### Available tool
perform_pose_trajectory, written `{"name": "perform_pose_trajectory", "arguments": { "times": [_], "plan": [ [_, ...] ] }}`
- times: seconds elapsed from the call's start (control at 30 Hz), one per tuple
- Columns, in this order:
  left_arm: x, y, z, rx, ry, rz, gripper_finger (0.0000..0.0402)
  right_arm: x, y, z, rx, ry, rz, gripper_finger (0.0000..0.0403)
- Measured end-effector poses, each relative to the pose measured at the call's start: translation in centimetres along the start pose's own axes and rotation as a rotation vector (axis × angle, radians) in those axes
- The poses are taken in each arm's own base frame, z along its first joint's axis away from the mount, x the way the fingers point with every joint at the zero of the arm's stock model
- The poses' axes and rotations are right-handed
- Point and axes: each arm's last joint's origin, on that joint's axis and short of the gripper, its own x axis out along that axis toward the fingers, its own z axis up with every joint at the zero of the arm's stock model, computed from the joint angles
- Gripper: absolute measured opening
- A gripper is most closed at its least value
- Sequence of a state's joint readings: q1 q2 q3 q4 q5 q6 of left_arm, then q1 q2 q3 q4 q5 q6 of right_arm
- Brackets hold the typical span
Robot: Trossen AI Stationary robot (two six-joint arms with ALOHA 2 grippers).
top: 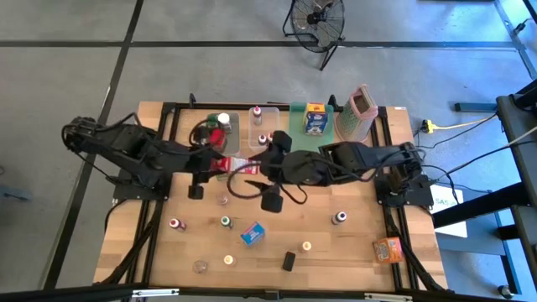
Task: Pick & Place Kitchen Items
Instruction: Put the red cereal box into the green bin
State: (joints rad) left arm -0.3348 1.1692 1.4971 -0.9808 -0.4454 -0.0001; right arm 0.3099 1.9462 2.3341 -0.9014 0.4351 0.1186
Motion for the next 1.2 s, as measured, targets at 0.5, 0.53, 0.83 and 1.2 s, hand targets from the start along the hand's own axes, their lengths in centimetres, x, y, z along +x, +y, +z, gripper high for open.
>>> {"name": "perform_pose_trajectory", "arguments": {
  "times": [0.5, 0.53, 0.83, 1.2],
  "plan": [
    [0.8, 0.7, -0.1, 0.028, 0.031, -0.001, 0.0145, 1.3, -1.8, -0.1, -0.014, 0.025, -0.056, 0.0359],
    [1.0, 0.8, 0.0, 0.021, 0.032, 0.008, 0.0145, 1.5, -2.1, -0.2, -0.013, 0.031, -0.06, 0.0363],
    [2.2, 2.3, 0.4, -0.092, 0.016, 0.064, 0.0145, 2.4, -4.7, -0.4, -0.034, 0.088, -0.017, 0.0371],
    [2.5, 3.1, 0.9, -0.215, -0.033, 0.045, 0.0145, 3.3, -6.2, -0.7, -0.077, 0.124, -0.002, 0.0372]
  ]
}}
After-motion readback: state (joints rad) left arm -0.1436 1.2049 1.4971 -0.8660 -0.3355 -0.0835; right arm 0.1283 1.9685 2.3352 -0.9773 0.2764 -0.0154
